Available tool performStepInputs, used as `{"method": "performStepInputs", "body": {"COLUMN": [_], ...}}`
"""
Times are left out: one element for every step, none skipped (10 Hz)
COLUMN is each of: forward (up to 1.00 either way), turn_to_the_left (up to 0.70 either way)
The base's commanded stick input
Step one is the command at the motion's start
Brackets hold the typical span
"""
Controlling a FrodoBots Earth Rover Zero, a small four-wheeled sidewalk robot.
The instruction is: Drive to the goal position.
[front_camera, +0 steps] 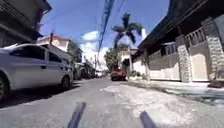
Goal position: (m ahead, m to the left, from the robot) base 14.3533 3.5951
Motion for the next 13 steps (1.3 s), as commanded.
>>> {"method": "performStepInputs", "body": {"forward": [1.00,1.00,1.00,1.00,1.00,1.00,1.00,1.00,1.00,1.00,1.00,1.00,1.00], "turn_to_the_left": [0.17,0.06,0.19,0.04,0.17,0.16,0.21,0.40,0.40,0.13,0.09,0.02,0.17]}}
